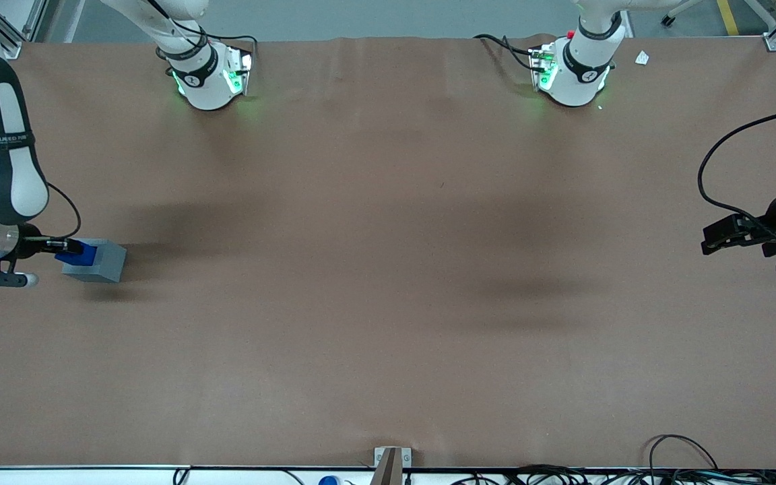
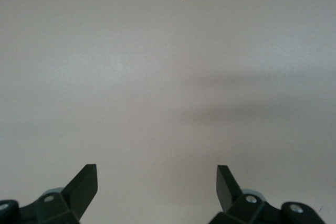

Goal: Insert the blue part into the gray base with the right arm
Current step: 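Lower the blue block into the opening of the gray base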

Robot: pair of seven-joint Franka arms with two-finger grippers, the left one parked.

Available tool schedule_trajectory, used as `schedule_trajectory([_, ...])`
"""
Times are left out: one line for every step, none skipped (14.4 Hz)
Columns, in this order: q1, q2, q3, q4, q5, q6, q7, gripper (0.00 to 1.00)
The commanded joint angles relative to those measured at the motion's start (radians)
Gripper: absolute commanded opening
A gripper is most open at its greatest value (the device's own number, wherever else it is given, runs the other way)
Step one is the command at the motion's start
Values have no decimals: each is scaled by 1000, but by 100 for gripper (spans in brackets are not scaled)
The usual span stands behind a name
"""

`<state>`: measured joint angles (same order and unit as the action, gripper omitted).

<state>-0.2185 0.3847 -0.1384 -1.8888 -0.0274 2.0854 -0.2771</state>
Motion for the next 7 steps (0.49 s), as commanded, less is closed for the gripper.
schedule_trajectory([-5, 19, 5, 19, -11, -1, -10, 100])
schedule_trajectory([-5, 19, 5, 19, -11, -1, -10, 100])
schedule_trajectory([-5, 17, 5, 19, -11, -1, -8, 100])
schedule_trajectory([-2, 17, 5, 22, -11, -1, -8, 100])
schedule_trajectory([-2, 16, 6, 33, -9, -4, -7, 100])
schedule_trajectory([-1, 13, 8, 39, -9, -4, -5, 100])
schedule_trajectory([4, 8, 10, 51, -8, -14, -4, 100])
